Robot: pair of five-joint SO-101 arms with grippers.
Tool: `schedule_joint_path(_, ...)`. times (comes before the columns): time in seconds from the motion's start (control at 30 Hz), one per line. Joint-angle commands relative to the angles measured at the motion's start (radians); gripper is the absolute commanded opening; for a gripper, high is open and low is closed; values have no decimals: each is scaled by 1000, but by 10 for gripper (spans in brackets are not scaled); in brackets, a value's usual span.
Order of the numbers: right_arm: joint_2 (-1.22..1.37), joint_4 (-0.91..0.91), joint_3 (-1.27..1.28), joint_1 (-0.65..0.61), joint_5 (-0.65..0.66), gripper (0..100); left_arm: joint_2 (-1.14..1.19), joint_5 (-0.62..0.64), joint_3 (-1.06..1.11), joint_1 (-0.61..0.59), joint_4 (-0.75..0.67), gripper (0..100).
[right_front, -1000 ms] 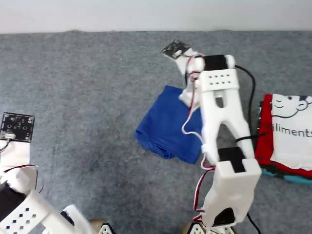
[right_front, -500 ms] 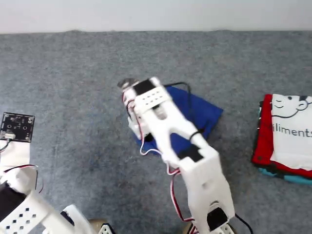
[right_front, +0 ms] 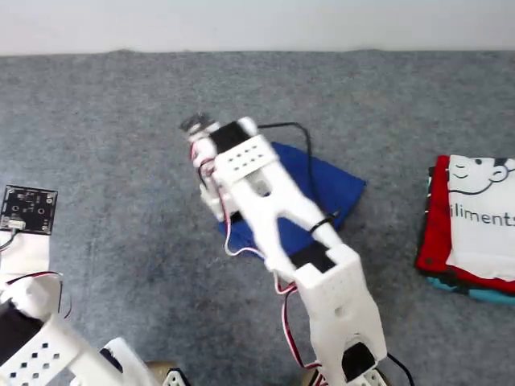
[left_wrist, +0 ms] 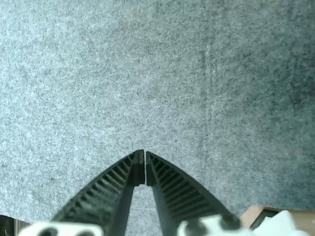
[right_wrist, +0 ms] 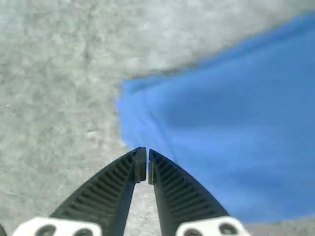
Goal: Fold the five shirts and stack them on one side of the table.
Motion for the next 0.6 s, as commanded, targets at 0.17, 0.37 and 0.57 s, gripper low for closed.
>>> schedule_joint_path(0.17, -120, 44, 3, 269, -77, 10, -12, -8, -2, 6, -18, 15)
schedule_joint_path(0.37, -120, 42, 273, 311, -80, 10, -12, -8, -2, 6, -18, 15)
schedule_joint_path(0.57, -119, 35, 410, 302, -83, 10, -11, -8, -2, 6, -18, 15)
